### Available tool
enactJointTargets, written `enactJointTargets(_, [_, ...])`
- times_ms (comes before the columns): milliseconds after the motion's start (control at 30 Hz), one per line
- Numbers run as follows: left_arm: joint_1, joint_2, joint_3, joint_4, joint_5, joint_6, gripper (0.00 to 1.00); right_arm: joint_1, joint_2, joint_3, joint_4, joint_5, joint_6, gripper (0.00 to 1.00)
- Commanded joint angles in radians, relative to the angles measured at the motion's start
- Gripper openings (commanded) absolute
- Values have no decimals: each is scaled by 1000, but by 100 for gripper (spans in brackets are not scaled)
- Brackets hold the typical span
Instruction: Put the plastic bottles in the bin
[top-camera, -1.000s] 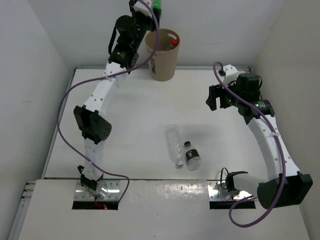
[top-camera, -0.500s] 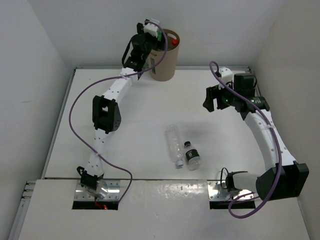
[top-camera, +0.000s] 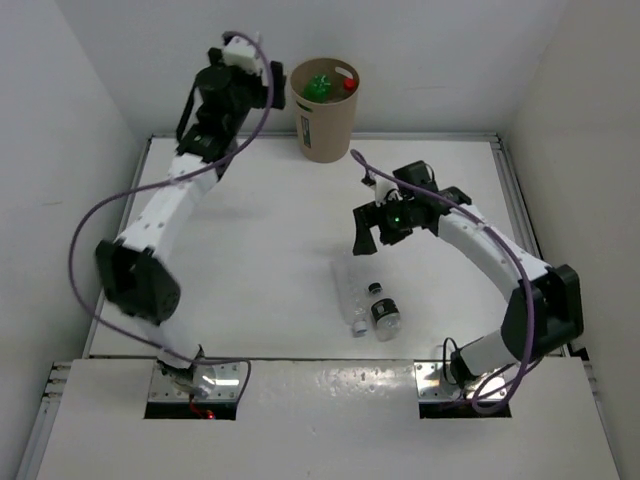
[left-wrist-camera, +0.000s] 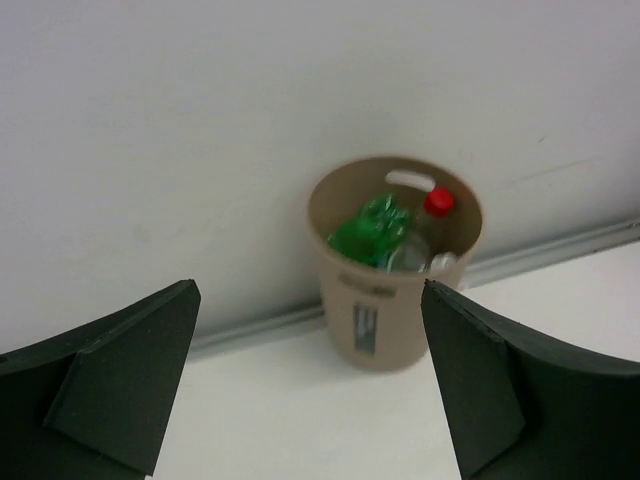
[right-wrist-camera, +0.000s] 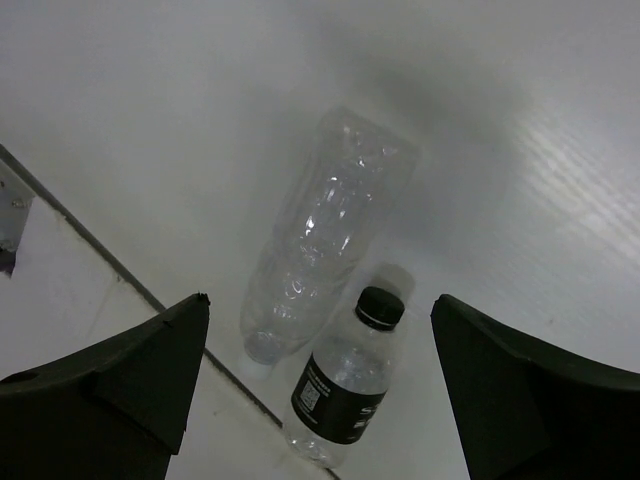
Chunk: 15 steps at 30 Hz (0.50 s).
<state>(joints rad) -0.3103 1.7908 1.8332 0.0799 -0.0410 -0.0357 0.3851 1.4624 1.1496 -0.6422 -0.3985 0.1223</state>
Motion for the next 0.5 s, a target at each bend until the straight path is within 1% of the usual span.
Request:
enactJointTargets(0, [36, -331, -254, -51, -31, -30, 100, 35, 106, 35, -49, 47, 102, 91])
enactJointTargets(33, [48, -385, -367, -84, -42, -20, 100, 40, 128, 85, -59, 70, 111, 91])
enactJointTargets(100, [79, -480, -463, -117, -60, -20, 100, 63, 228, 125, -109, 98, 117, 91])
enactJointTargets(133, [98, -561, -539, -147, -71, -20, 100, 73, 272, 181, -116, 107, 122, 91])
enactJointTargets(167, [108, -596, -570, -164, -83, -20, 100, 80, 291, 197, -129, 102, 132, 91])
enactJointTargets(267, [138, -683, -641, -247, -92, -67, 100, 119, 375, 234, -132, 76, 157, 91])
enactJointTargets(300, [139, -698, -650, -265, -92, -79, 100, 135, 418, 236, -123, 76, 158, 91])
enactJointTargets(467, [158, -746, -686, -336, -83, -124, 100, 178, 501, 283, -109, 90, 165, 90])
